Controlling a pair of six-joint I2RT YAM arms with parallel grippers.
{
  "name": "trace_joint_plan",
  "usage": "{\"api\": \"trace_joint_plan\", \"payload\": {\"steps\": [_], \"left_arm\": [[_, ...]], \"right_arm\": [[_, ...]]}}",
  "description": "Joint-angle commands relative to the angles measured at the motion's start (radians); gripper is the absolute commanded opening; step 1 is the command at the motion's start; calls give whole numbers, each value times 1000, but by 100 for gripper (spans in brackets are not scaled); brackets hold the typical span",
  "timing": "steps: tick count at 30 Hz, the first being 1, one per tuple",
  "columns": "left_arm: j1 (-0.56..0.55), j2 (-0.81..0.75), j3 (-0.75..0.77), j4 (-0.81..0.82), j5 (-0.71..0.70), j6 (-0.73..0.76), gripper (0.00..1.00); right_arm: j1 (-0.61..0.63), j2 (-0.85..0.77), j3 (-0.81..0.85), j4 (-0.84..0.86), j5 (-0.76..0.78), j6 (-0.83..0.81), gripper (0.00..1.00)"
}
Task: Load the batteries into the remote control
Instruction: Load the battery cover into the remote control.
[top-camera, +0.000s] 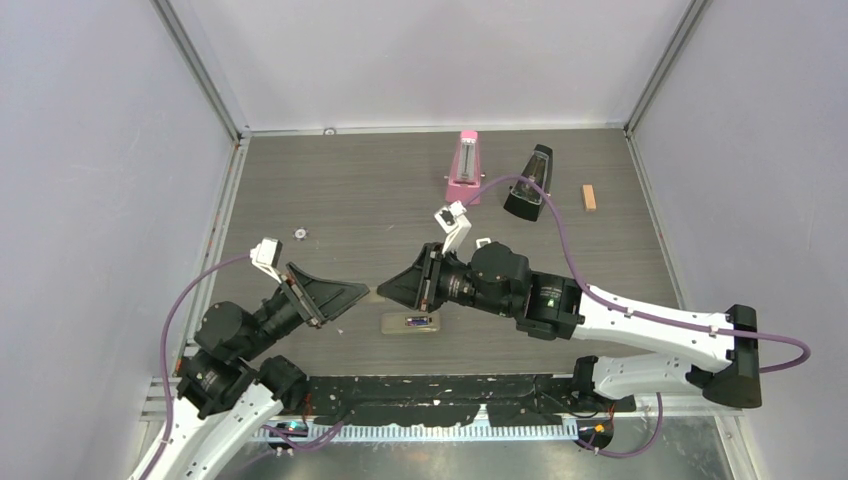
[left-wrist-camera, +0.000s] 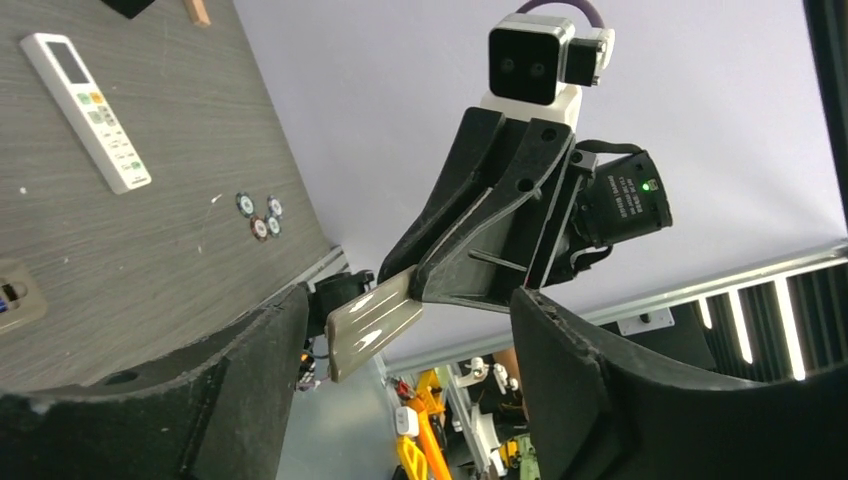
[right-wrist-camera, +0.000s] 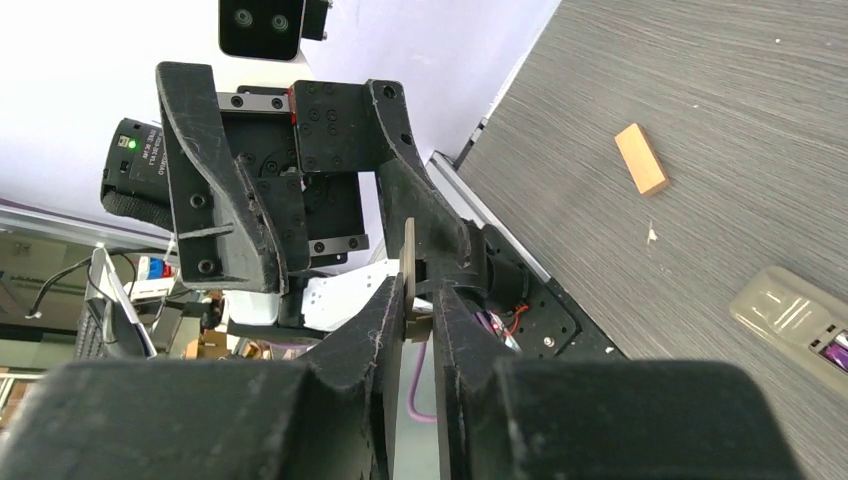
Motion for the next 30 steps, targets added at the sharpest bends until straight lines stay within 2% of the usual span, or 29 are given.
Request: {"api": "trace_joint_plan", "payload": {"steps": [1, 9, 13, 18, 30], "left_arm": [[-4, -14, -19, -38, -37, 55, 77], [-4, -3, -57, -263, -177, 200, 82], [-5, 20, -120, -305, -221, 250, 82], [-4, 124, -217, -272, -203, 272, 80], [-2, 290, -384, -85, -171, 263, 80]], "right_arm": [[-14, -52, -29, 36, 19, 23, 5], [-50, -107, -114, -63, 55, 10, 5], [-93, -127, -191, -97, 35, 1, 5], [-134, -68, -262, -87, -49, -12, 5], [-208, 191, -275, -22, -177, -49, 5]]}}
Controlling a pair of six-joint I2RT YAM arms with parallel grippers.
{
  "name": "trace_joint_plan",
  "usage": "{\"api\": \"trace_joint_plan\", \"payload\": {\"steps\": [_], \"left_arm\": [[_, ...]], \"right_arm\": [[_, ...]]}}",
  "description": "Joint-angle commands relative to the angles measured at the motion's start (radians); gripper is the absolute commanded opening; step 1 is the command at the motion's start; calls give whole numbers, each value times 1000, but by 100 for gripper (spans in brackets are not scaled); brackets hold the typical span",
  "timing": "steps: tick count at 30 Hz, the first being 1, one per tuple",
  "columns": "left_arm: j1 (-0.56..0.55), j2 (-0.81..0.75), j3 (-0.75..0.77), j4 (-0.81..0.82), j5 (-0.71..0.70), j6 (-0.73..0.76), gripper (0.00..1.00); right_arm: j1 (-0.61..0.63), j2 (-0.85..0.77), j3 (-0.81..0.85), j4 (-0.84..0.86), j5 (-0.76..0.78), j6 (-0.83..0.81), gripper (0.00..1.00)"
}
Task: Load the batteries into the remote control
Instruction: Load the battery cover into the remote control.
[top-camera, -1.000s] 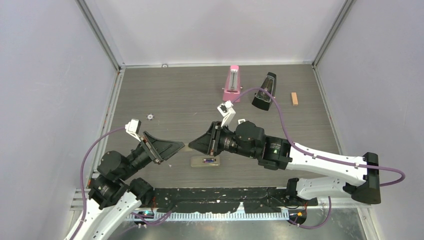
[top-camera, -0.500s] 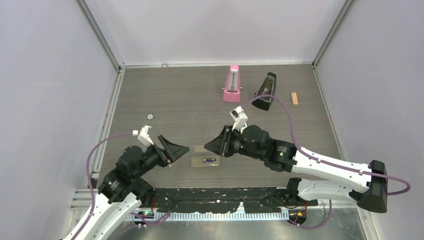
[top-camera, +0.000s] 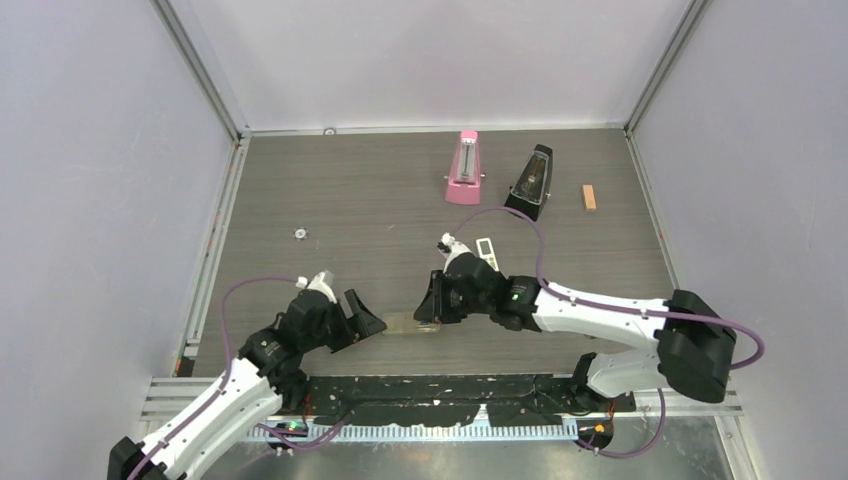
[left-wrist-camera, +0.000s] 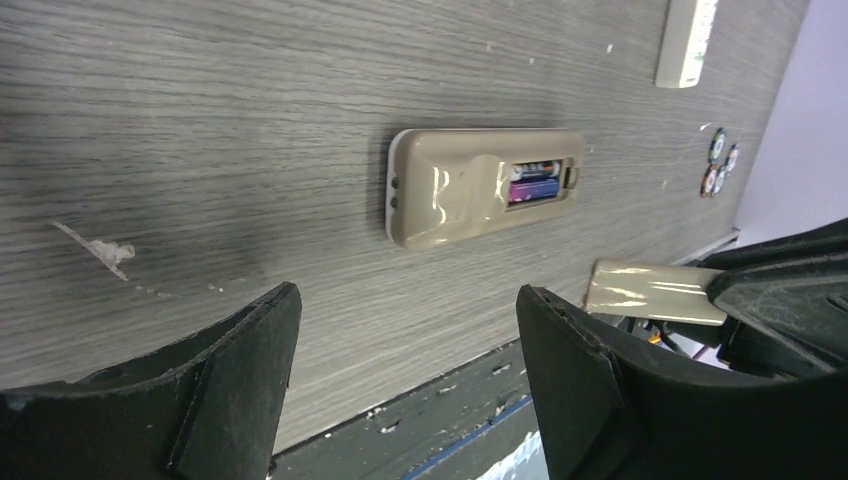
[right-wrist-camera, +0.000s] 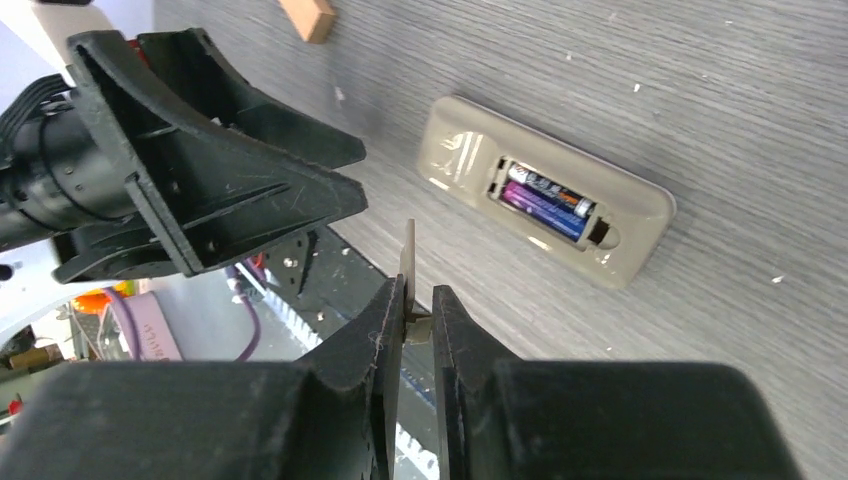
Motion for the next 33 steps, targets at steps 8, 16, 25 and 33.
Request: {"api": "trace_joint_plan", "payload": {"steps": [8, 16, 25, 33], "left_arm": [[-1, 131, -38, 217, 19, 24, 78], [-1, 182, -25, 245, 11, 29, 78], [-1, 221, -22, 265, 18, 28, 77], [0, 244, -23, 284, 23, 27, 77]], "right_arm": [[-61, 104, -30, 147, -54, -35, 5], [-89, 162, -25, 157, -63, -49, 5], [-91, 176, -38, 161, -43, -47, 5], [-89, 202, -49, 177, -40, -37, 5]]}}
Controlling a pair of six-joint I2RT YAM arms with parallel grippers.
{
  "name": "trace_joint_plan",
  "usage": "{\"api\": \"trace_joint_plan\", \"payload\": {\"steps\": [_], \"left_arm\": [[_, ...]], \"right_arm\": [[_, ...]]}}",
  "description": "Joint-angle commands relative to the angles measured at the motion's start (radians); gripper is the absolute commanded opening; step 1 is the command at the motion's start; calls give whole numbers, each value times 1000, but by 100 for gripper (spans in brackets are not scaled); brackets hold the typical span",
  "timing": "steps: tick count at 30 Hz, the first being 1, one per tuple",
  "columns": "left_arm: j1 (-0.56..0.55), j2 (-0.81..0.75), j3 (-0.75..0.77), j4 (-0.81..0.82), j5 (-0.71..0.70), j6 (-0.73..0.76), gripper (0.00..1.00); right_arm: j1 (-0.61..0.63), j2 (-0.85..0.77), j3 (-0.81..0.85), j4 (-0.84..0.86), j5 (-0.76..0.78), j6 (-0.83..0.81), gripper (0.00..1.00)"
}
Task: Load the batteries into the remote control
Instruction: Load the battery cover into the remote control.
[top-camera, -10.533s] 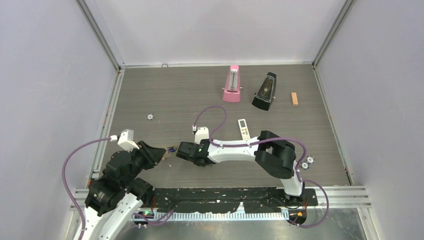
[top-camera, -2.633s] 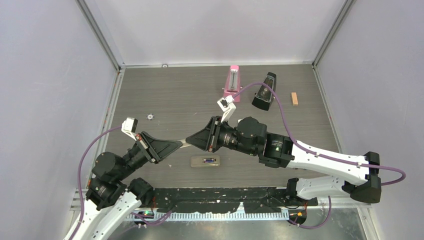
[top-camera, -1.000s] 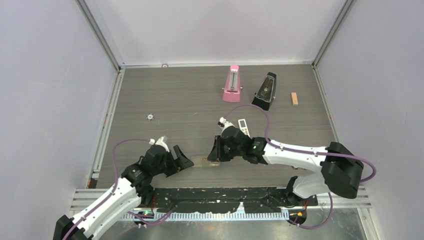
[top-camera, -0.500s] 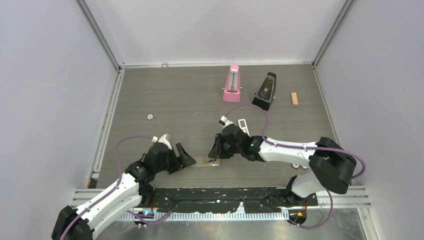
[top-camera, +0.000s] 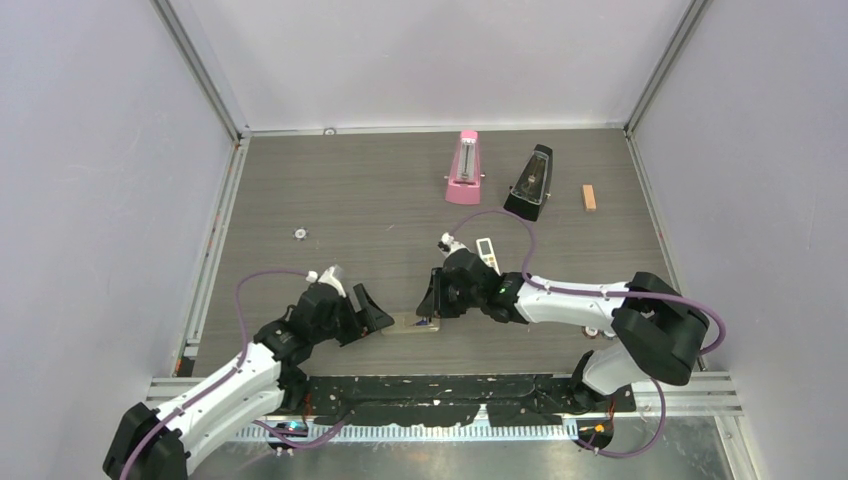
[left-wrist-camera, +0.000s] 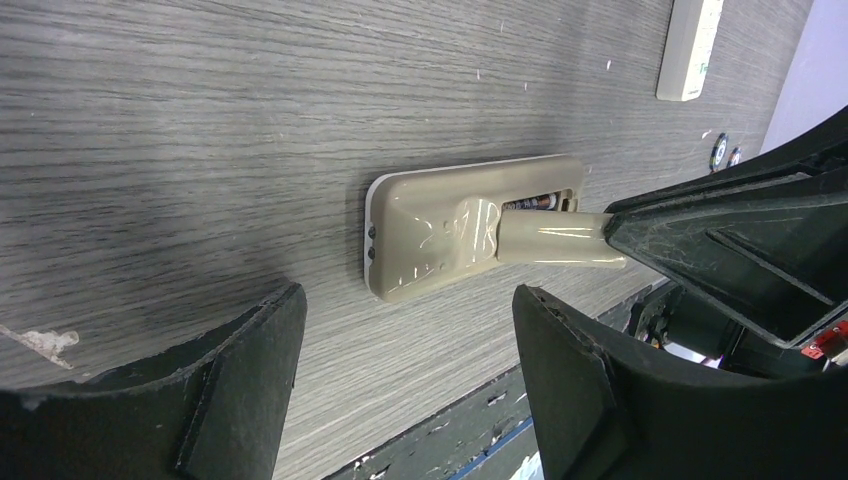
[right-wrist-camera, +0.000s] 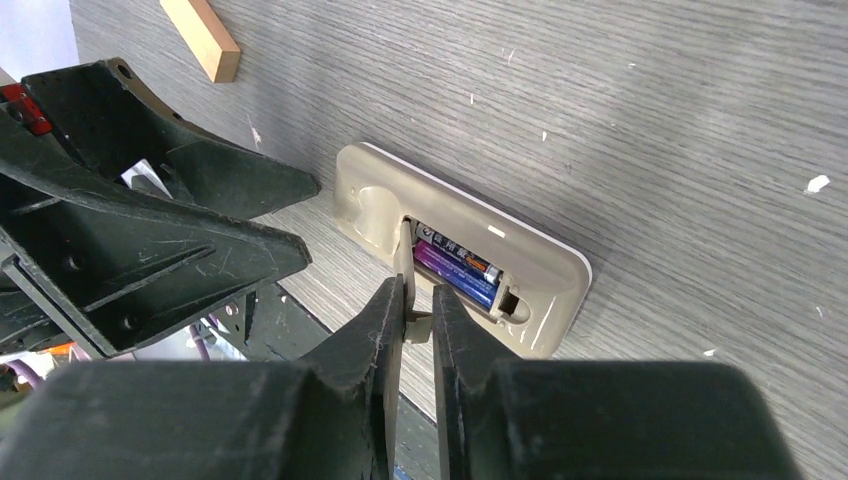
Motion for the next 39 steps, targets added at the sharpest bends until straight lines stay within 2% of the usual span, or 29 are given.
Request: {"api": "trace_joint_plan", "payload": {"steps": [1, 17, 25, 32, 39], "left_arm": [[-2, 19, 14, 34, 4, 21, 77], [-2, 90, 7, 75, 30, 25, 74], [-1, 111, 9, 77, 26, 33, 74], [0, 145, 7, 98, 36, 36, 74], [-1, 154, 5, 102, 30, 36, 74]], "right_arm": [[-2, 13, -14, 40, 14, -8, 5], [-3, -14, -105, 154, 68, -41, 5], [-3, 35, -65, 75, 13, -19, 7], [-3, 41, -63, 28, 38, 0, 12], [1, 44, -36, -31, 64, -13, 24]]}}
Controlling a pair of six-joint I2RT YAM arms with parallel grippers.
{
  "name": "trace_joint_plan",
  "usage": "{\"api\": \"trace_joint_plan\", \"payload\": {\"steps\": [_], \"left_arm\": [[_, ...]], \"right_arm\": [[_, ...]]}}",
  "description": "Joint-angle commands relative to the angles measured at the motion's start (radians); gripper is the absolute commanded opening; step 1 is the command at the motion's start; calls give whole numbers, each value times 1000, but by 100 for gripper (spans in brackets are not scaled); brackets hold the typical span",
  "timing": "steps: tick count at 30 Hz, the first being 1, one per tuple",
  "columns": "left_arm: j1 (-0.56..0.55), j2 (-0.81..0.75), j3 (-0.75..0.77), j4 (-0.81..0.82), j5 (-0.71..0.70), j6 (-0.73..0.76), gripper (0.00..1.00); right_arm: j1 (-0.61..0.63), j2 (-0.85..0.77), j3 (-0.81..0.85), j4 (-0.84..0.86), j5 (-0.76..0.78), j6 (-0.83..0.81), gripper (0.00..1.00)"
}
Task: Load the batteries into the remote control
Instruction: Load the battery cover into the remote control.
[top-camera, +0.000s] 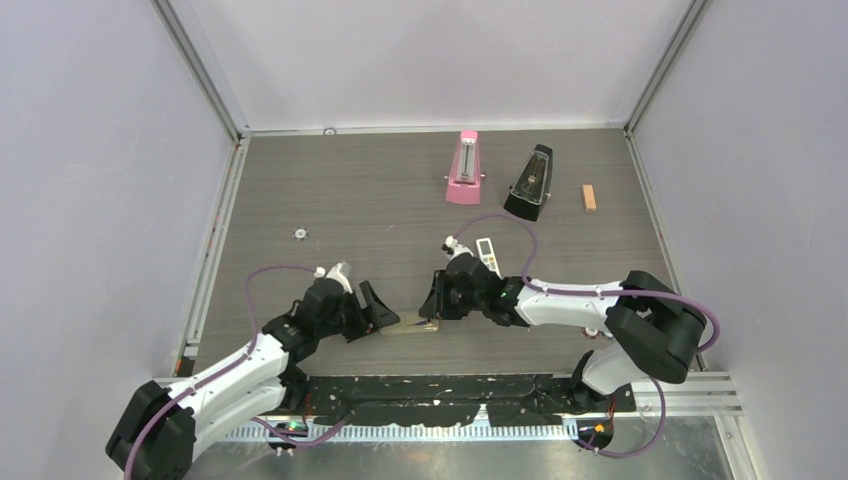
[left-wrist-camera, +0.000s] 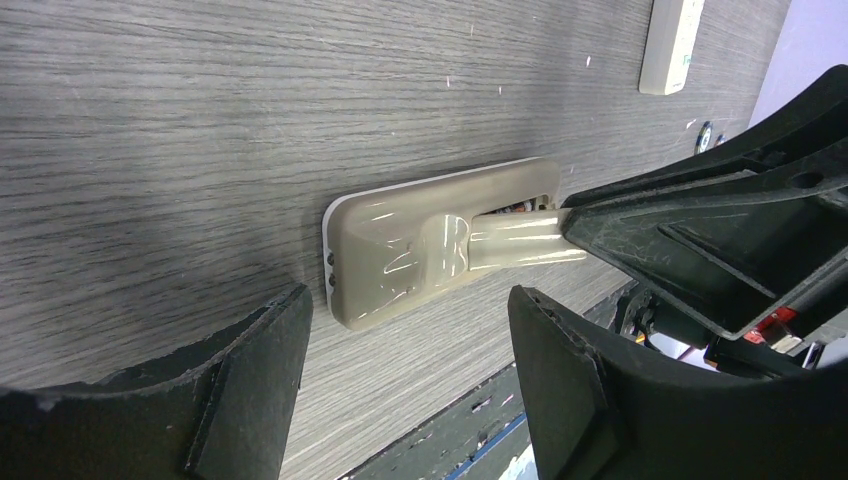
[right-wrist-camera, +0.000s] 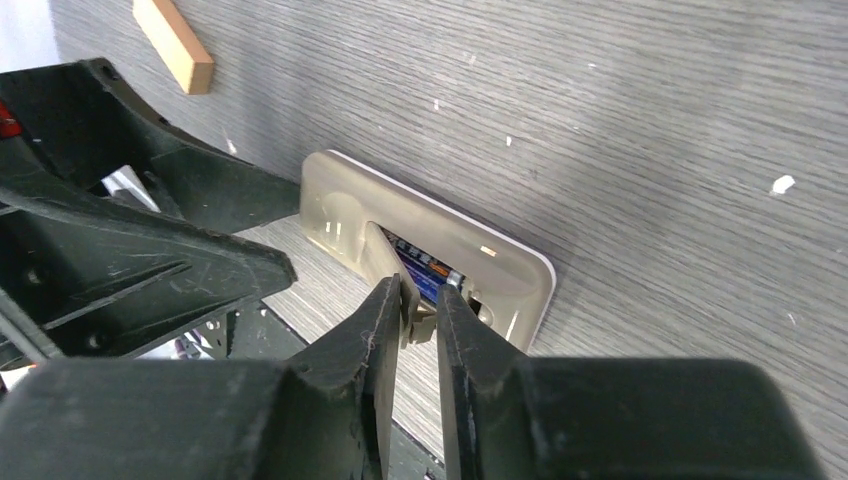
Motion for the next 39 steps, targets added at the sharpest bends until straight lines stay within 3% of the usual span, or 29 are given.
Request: {"api": "trace_joint_plan", "payload": {"steps": [1, 23, 39], "left_arm": [[-1, 17, -2, -34, -19, 35, 74], [-1, 12, -6, -36, -34, 36, 74], [-1, 29, -10, -29, -39, 42, 74]], "right_arm": [[10, 27, 27, -141, 50, -25, 25], [18, 3, 132, -286, 82, -95, 46], [36, 15, 165, -285, 70, -96, 28]]}}
